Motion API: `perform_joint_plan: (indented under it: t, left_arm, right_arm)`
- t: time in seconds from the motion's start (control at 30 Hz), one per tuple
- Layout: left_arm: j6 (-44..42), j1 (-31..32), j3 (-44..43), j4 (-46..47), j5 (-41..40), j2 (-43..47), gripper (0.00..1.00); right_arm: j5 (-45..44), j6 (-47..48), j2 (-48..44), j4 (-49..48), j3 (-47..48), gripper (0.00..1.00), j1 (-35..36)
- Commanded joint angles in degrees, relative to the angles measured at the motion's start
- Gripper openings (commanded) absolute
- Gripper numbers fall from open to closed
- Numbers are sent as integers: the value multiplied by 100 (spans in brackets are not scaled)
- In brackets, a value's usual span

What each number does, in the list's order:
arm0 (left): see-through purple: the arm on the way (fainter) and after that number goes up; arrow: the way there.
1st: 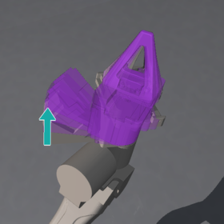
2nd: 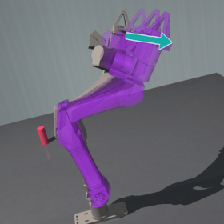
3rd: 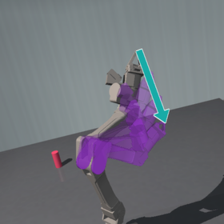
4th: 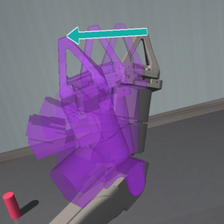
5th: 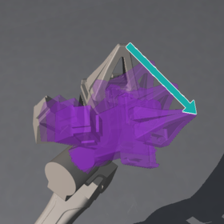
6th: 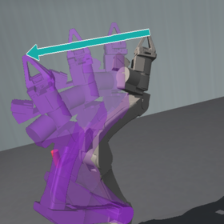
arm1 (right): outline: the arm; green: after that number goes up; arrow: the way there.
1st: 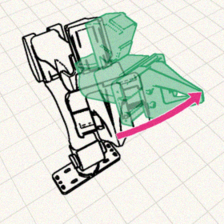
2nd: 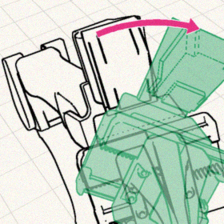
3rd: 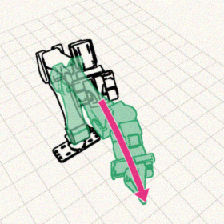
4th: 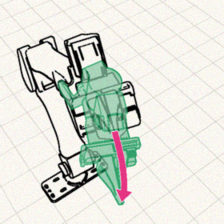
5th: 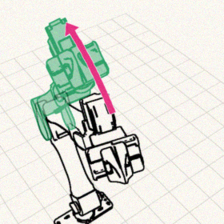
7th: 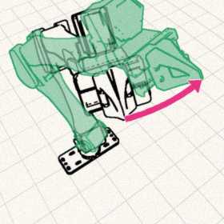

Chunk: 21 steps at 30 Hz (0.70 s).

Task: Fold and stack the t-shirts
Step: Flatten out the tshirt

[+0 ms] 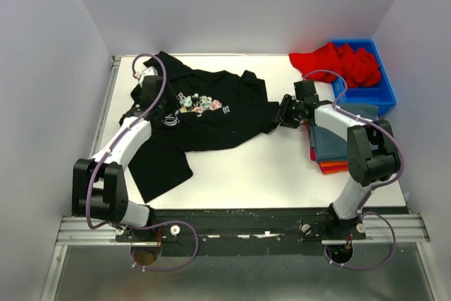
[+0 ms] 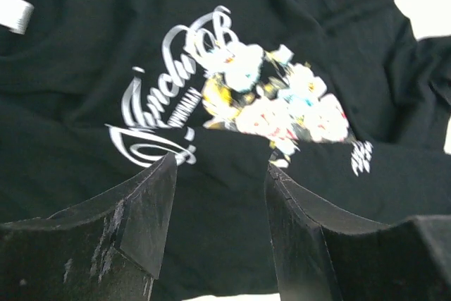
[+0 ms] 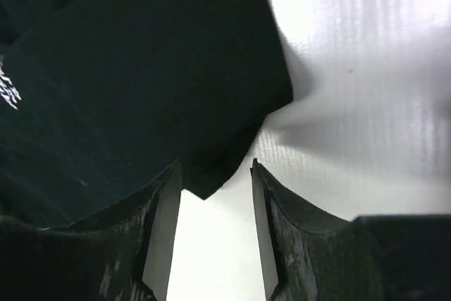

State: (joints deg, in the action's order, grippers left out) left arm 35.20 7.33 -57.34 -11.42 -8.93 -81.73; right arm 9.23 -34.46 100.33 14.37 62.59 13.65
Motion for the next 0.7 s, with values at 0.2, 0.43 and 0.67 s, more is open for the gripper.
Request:
perform_joint_plan:
  t: [0.2, 0.43, 0.67]
  left_arm:
    - [-338, 1182, -390, 10, 1086, -974, 62]
    - [-549, 1455, -665, -62, 1394, -1810, 61]
    - [-979, 1499, -655, 61, 1298, -2100, 59]
  right_arm:
    - [-36, -78, 425, -373, -300, 50, 208]
    - [-53, -114, 655, -374, -89, 38, 270]
    - [-650, -105, -214, -400, -493, 1, 270]
